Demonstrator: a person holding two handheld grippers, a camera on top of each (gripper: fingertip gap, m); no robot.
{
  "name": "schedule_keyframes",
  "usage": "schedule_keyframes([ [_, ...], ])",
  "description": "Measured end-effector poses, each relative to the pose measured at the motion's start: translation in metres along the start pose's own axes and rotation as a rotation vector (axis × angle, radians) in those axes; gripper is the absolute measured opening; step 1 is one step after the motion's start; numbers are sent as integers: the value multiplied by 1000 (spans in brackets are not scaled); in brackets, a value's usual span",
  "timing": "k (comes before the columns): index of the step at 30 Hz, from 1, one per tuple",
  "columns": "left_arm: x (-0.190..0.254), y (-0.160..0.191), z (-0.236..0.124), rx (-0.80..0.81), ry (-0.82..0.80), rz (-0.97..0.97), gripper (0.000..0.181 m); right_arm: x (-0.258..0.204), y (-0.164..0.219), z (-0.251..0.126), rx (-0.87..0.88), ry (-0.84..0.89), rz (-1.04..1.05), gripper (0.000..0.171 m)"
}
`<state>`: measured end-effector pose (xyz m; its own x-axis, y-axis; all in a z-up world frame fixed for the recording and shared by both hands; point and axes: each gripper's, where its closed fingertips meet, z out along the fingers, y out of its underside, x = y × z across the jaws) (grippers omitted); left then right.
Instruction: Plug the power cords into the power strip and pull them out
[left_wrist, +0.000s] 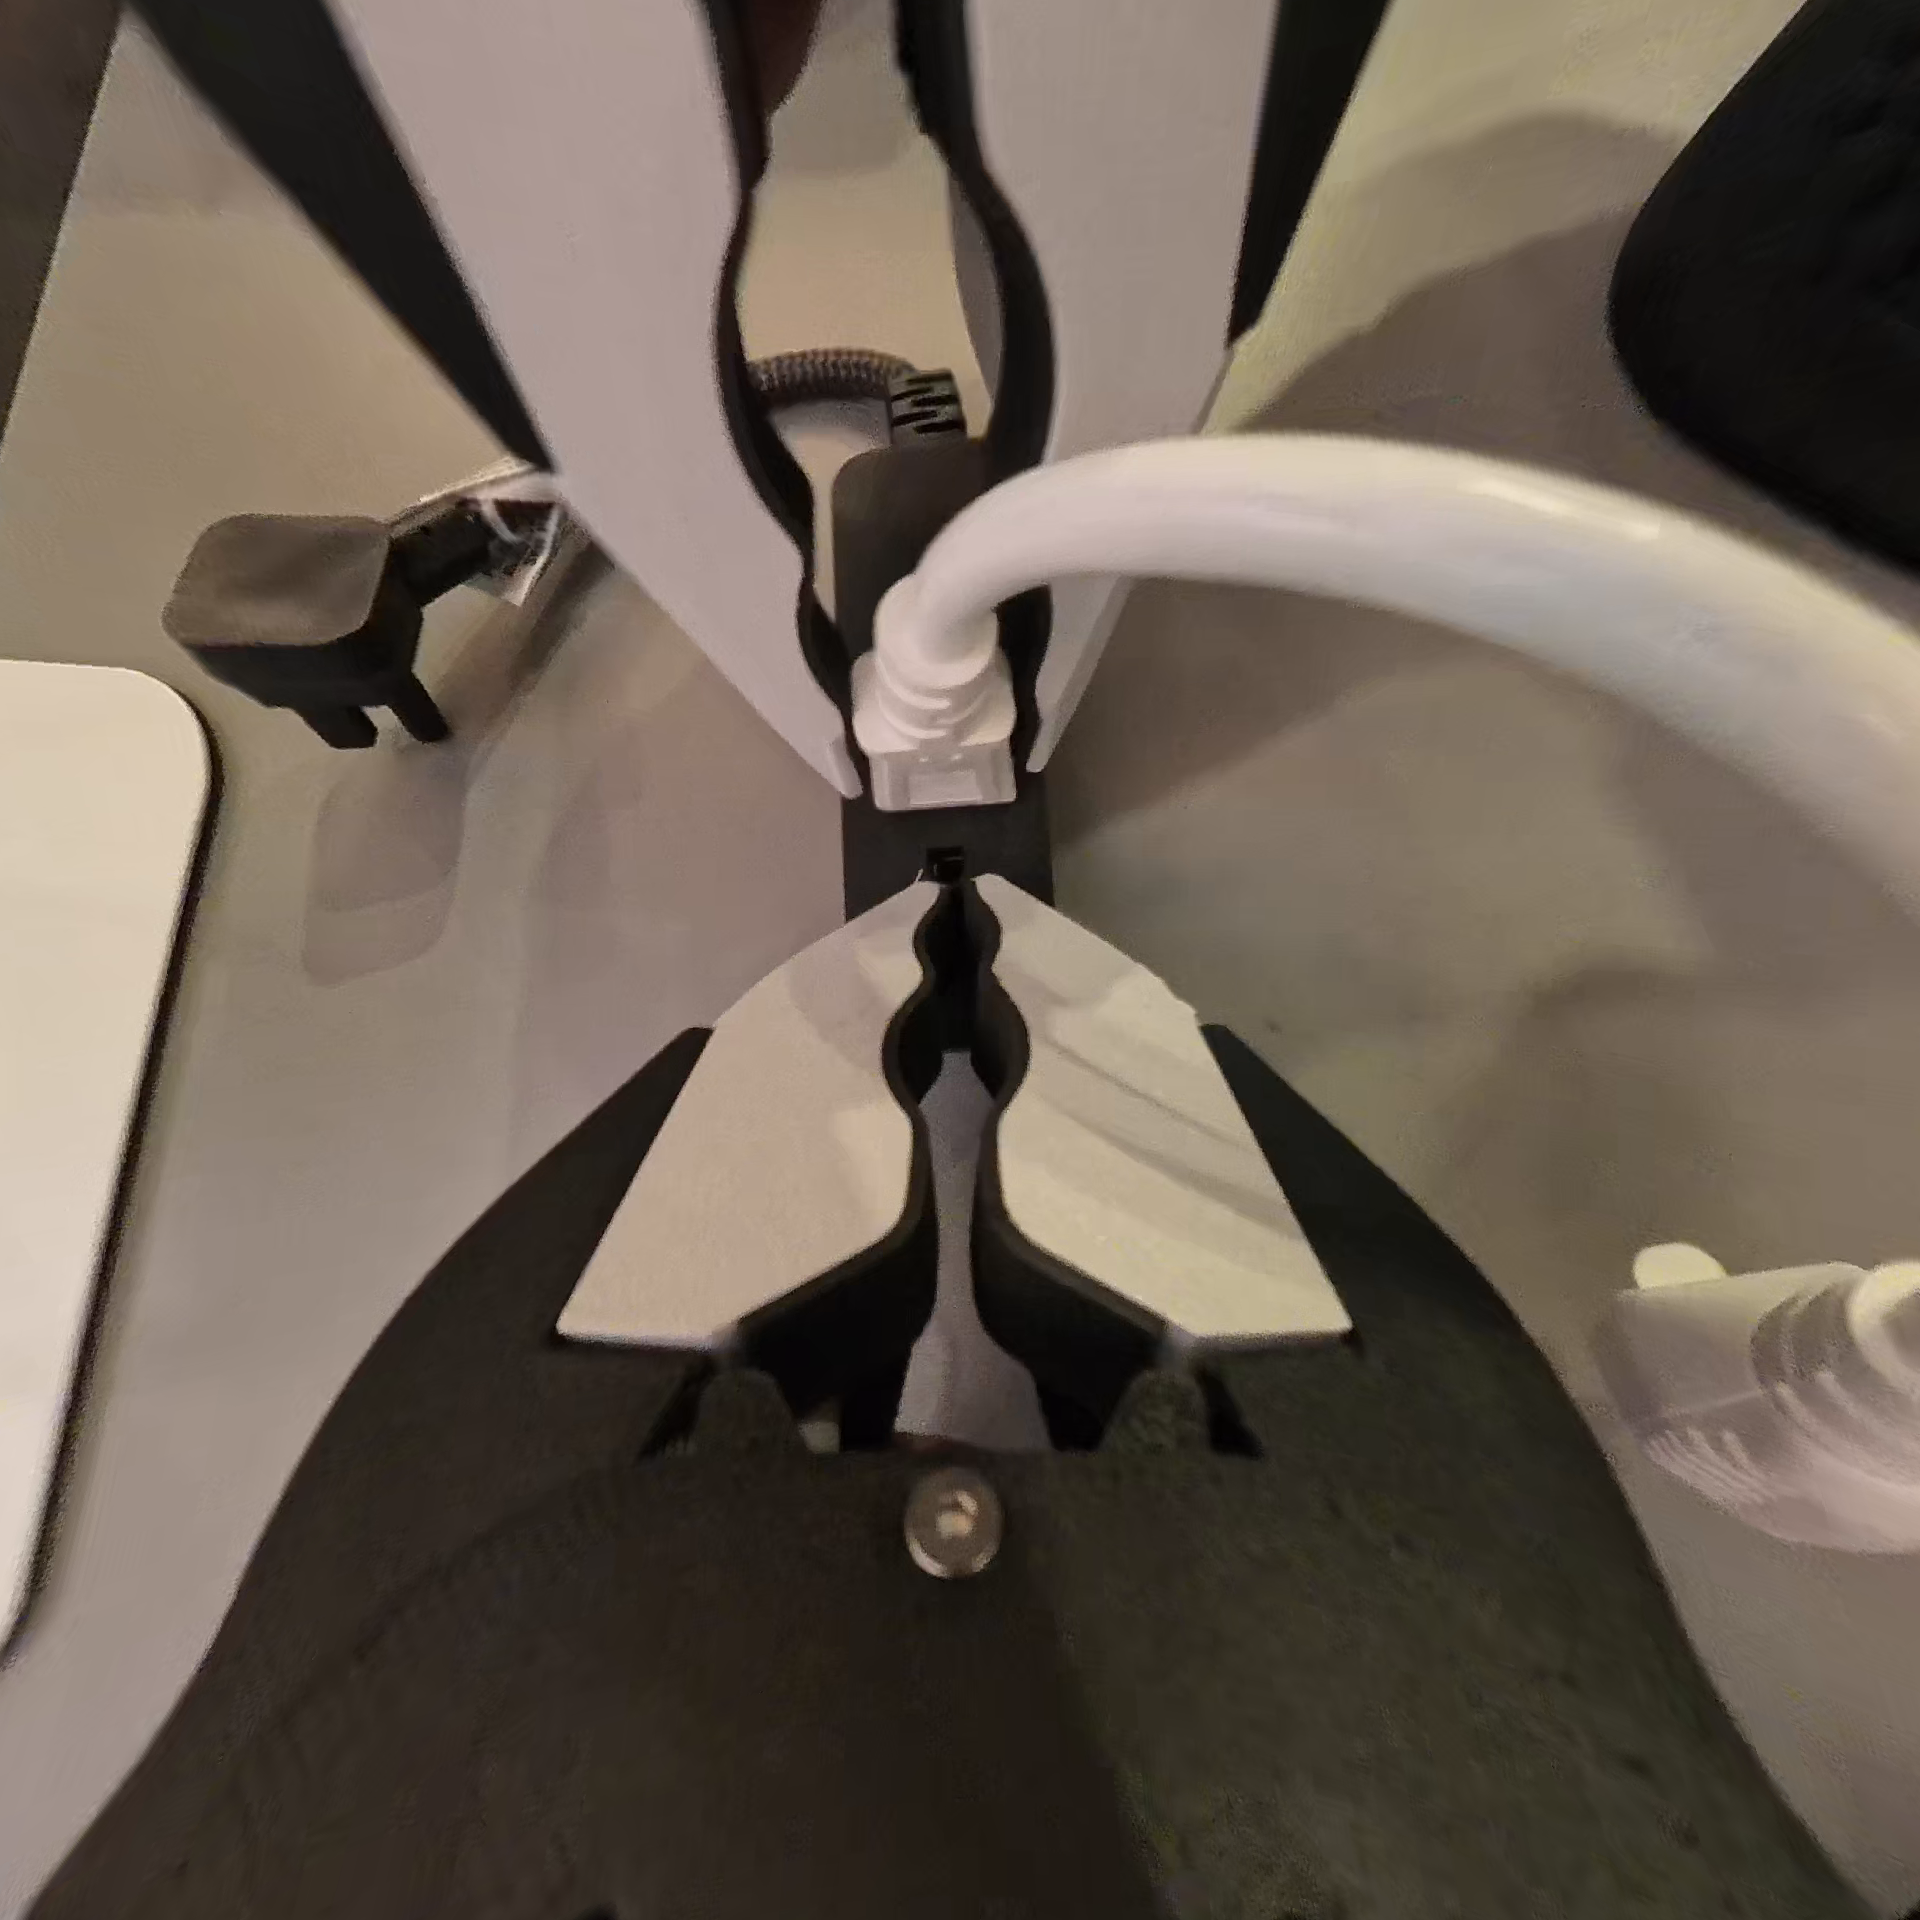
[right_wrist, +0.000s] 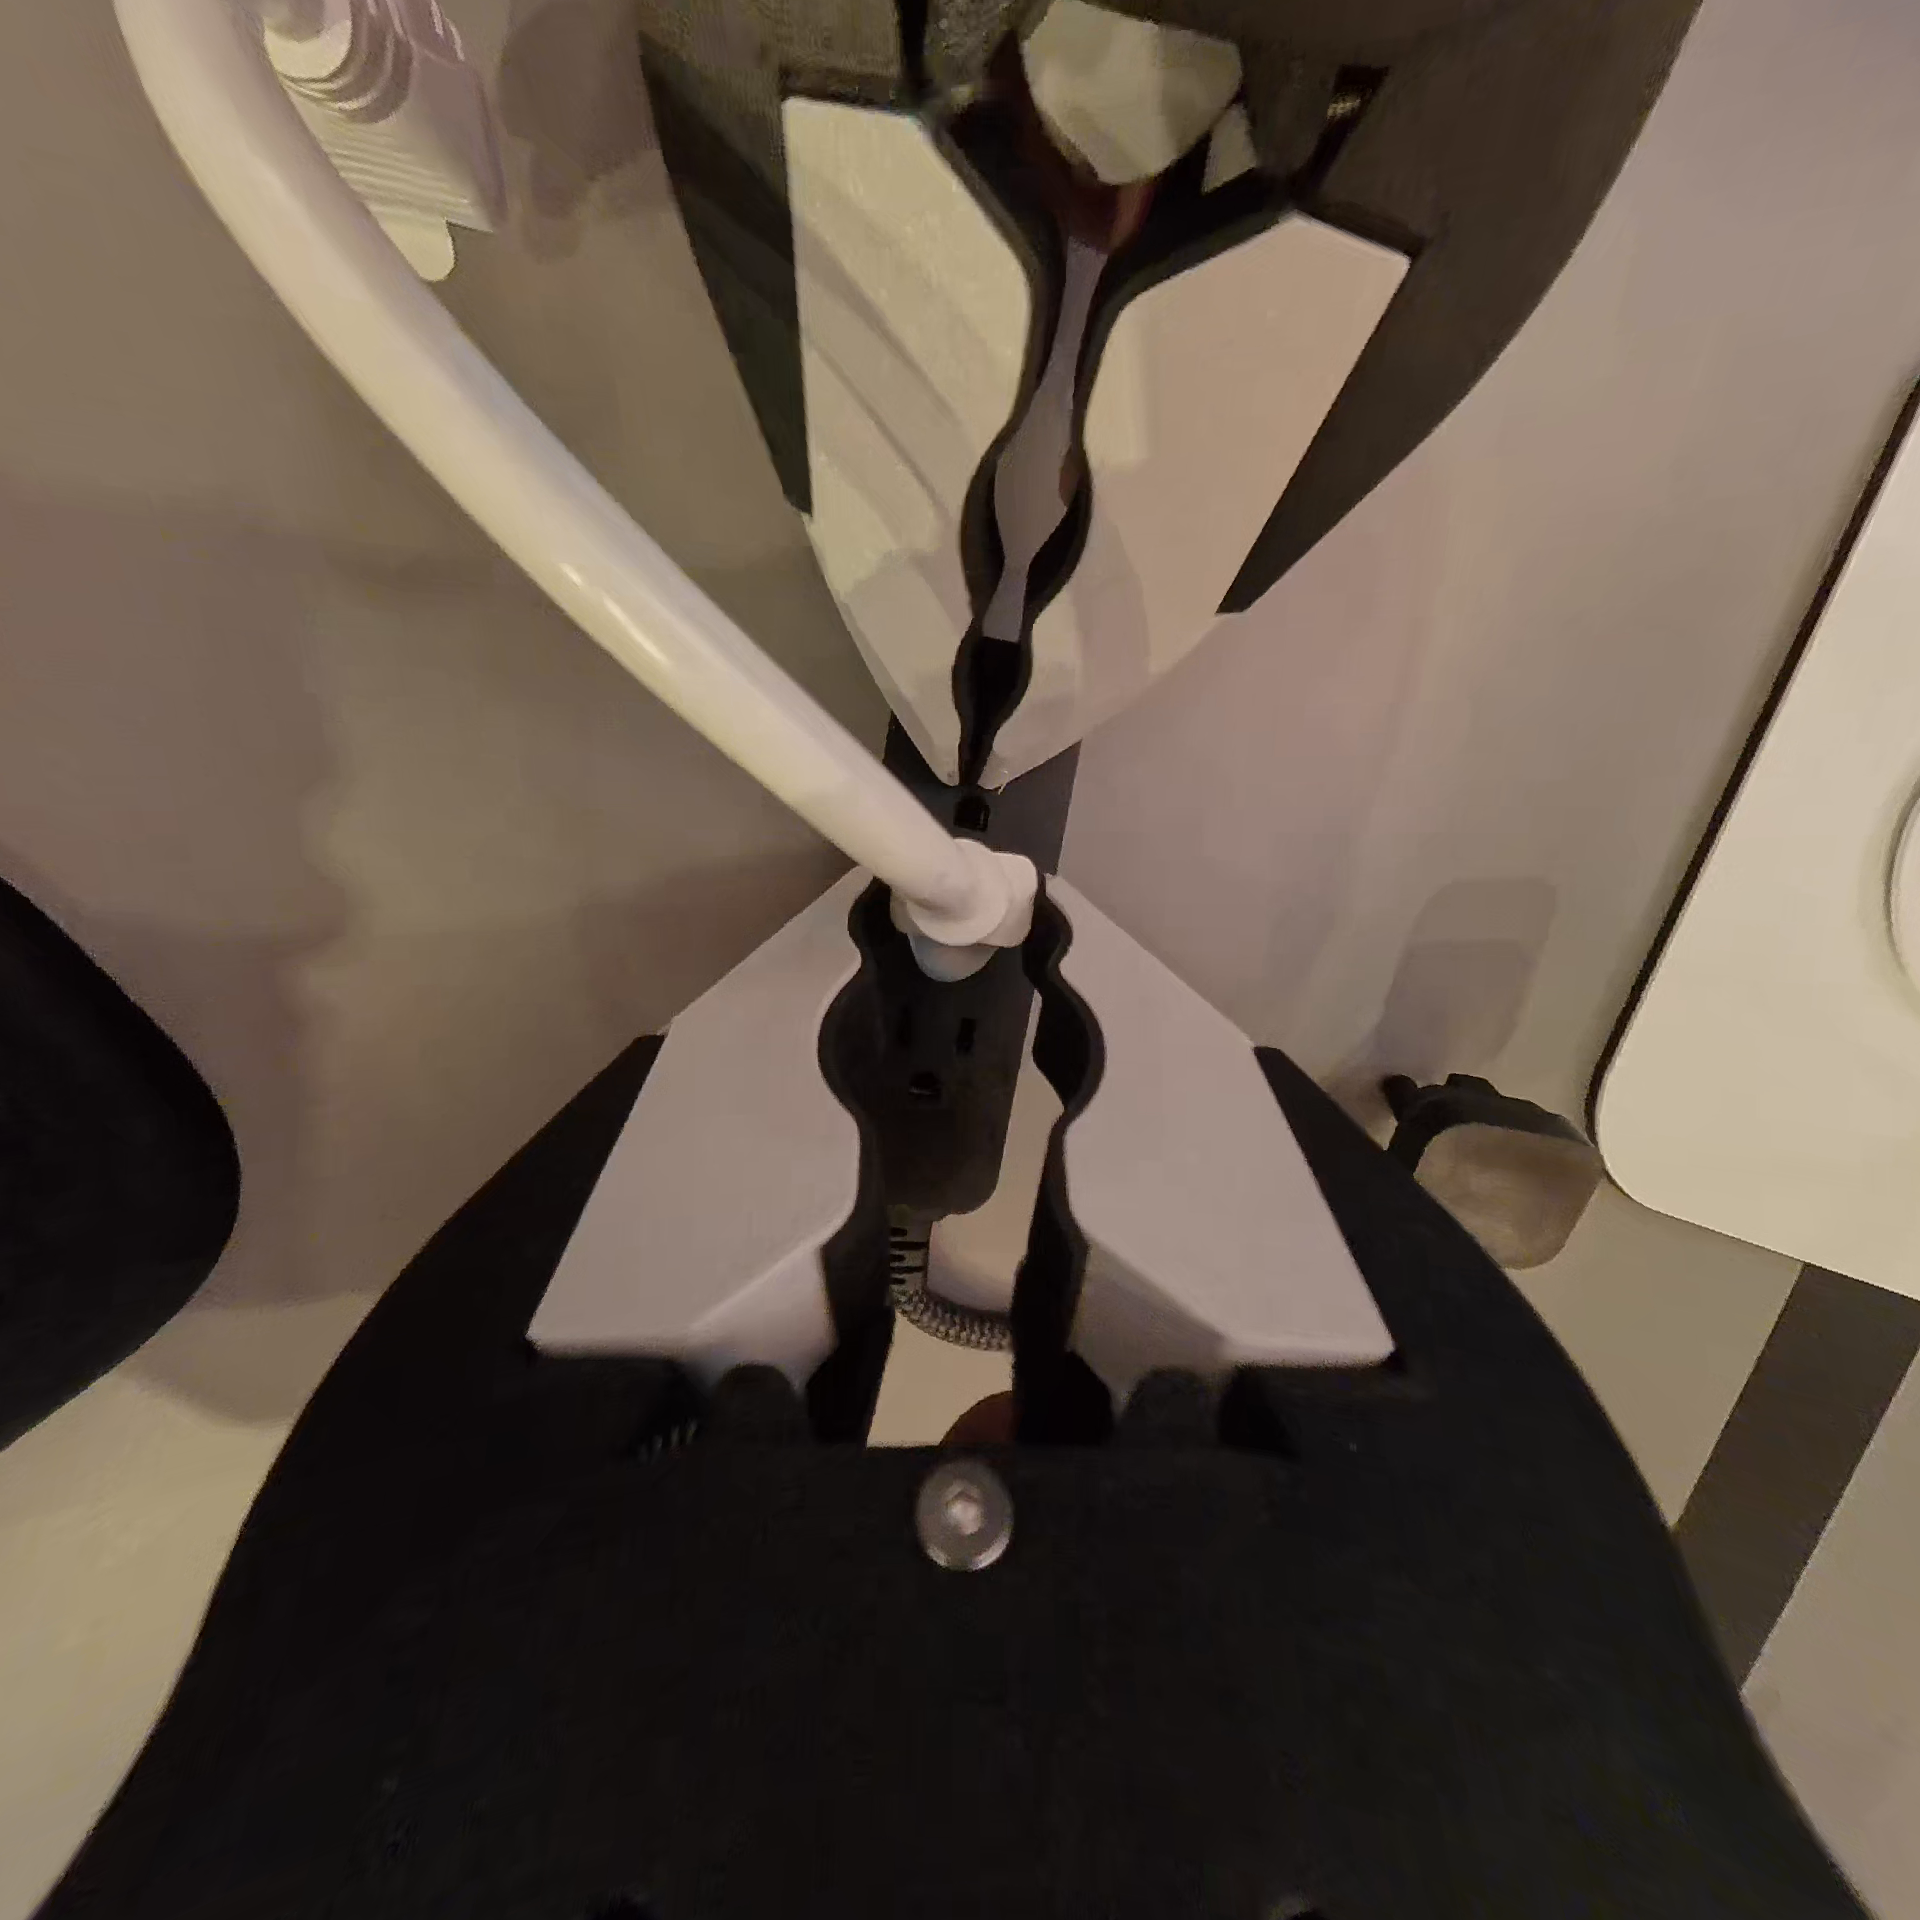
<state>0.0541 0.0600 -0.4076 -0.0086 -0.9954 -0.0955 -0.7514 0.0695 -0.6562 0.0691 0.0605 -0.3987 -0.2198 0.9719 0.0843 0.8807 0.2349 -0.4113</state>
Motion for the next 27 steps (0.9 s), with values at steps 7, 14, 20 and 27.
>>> schedule_keyframes([
  [7,0,1,1,13,-1,-6,1,2,0,-1,-66,27,-88,24],
  [14,0,1,1,39,10,-37,1,4,1,-2,-198,109,-261,26],
  [20,0,1,1,59,20,-53,1,4,1,-2,-201,114,-242,25],
  [27,0,0,2,57,2,-31,1,1,-2,-4,-6,-58,83,21],
])
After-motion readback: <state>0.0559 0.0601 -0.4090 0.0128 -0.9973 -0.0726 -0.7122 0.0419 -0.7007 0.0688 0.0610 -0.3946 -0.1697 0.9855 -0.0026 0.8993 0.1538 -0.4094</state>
